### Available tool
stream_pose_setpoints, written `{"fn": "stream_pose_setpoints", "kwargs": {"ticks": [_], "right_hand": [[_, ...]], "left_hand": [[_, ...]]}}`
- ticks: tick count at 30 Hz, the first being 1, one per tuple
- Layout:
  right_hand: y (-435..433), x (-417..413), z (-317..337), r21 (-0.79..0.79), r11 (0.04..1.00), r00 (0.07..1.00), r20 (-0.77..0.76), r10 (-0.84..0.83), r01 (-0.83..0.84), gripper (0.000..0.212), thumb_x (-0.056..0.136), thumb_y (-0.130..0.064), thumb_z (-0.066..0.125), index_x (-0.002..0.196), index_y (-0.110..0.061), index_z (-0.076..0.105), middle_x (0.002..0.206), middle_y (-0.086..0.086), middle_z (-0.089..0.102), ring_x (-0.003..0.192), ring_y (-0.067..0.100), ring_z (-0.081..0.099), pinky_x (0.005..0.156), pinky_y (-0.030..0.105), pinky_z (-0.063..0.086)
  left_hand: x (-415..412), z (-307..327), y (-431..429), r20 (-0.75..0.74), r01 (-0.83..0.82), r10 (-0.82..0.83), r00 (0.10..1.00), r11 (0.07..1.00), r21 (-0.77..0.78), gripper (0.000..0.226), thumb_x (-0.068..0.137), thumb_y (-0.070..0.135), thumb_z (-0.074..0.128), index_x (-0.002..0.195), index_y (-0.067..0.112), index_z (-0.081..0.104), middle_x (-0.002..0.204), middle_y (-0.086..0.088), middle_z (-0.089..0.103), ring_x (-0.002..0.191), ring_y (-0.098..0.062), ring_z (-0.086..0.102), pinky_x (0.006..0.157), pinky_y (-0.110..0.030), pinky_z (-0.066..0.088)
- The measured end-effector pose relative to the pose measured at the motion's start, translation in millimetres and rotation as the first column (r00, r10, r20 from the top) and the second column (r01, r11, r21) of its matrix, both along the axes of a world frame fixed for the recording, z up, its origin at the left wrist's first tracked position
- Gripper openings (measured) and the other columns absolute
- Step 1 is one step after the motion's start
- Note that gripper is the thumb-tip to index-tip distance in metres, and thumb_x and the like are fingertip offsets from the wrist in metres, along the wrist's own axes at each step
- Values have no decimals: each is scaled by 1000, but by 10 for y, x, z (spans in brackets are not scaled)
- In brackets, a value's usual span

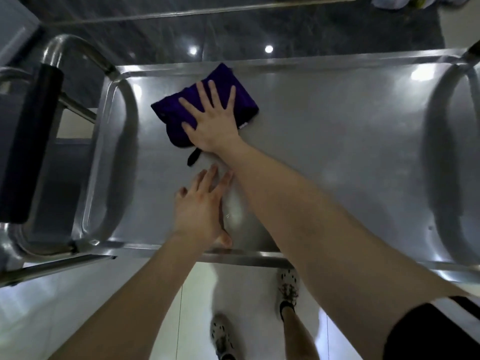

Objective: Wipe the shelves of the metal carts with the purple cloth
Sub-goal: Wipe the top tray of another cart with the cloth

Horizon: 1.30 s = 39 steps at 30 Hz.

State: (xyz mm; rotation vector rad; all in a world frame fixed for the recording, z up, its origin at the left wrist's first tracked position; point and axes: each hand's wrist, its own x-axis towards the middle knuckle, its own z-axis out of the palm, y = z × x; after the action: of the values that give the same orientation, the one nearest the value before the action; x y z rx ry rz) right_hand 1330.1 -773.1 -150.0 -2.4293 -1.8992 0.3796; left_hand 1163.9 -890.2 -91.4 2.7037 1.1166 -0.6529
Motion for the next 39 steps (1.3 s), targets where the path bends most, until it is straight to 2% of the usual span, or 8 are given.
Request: {"fn": "stream_pose_setpoints", "kwargs": {"ticks": [7,12,18,25,29,32,35,39], "right_hand": [[-1042,1378,-9,26,949,949,-53,-312,314,71,103,-70,21,170,-48,16,182,-2,0,167,27,-5,126,69,-13],[-2519,2584,57,-31,728,728,1,-685,685,76,99,-75,21,170,-48,13,182,-1,2,167,27,-6,127,70,-8],[-2621,2305,109,-49,661,662,22,-749,749,75,102,-66,25,172,-43,9,182,8,-5,166,35,-10,123,77,-6],[-1840,64,6,1,980,980,33,-197,198,72,104,-66,25,171,-43,16,181,11,-1,166,38,-8,122,77,-7],[-2046,469,-26,80,996,999,-8,-48,48,67,107,-67,24,170,-48,15,182,0,4,168,29,-5,127,70,-7],[-2583,1278,-52,101,948,953,9,-304,301,67,106,-66,30,169,-50,18,182,-2,8,168,27,0,129,68,-5],[-3373,1945,-30,60,793,793,25,-609,607,69,105,-67,29,170,-49,15,182,-1,7,168,29,0,129,70,-3],[-3669,1845,14,22,637,636,22,-771,771,71,104,-63,26,172,-43,14,182,5,5,167,34,-1,127,74,0]], "left_hand": [[46,152,-20,-42,-15,13,999,999,-37,173,37,76,98,170,49,-9,182,5,-5,165,-28,13,123,-56,34],[68,174,-25,-48,-19,17,999,999,-51,175,35,76,99,169,49,-10,181,6,-6,166,-26,11,122,-57,36],[57,177,-27,-34,-12,11,999,999,-37,176,31,73,101,172,45,-1,181,2,2,164,-29,17,117,-59,39],[47,200,-43,-51,2,-4,999,999,-33,175,34,73,102,172,39,1,181,-1,6,164,-33,17,119,-63,38],[43,170,-21,-48,-3,1,999,999,-44,175,34,76,101,172,42,0,181,-1,6,164,-35,16,119,-66,37],[37,163,-13,-42,-10,8,999,999,-53,176,29,76,100,171,47,1,182,3,4,163,-34,18,115,-67,40],[44,168,-22,-35,-15,13,999,999,-42,177,24,77,99,172,48,5,181,4,7,161,-31,21,111,-65,42],[29,181,-53,-1,-2,2,1000,999,-43,176,24,75,100,173,45,12,181,1,10,159,-33,23,109,-65,42]]}}
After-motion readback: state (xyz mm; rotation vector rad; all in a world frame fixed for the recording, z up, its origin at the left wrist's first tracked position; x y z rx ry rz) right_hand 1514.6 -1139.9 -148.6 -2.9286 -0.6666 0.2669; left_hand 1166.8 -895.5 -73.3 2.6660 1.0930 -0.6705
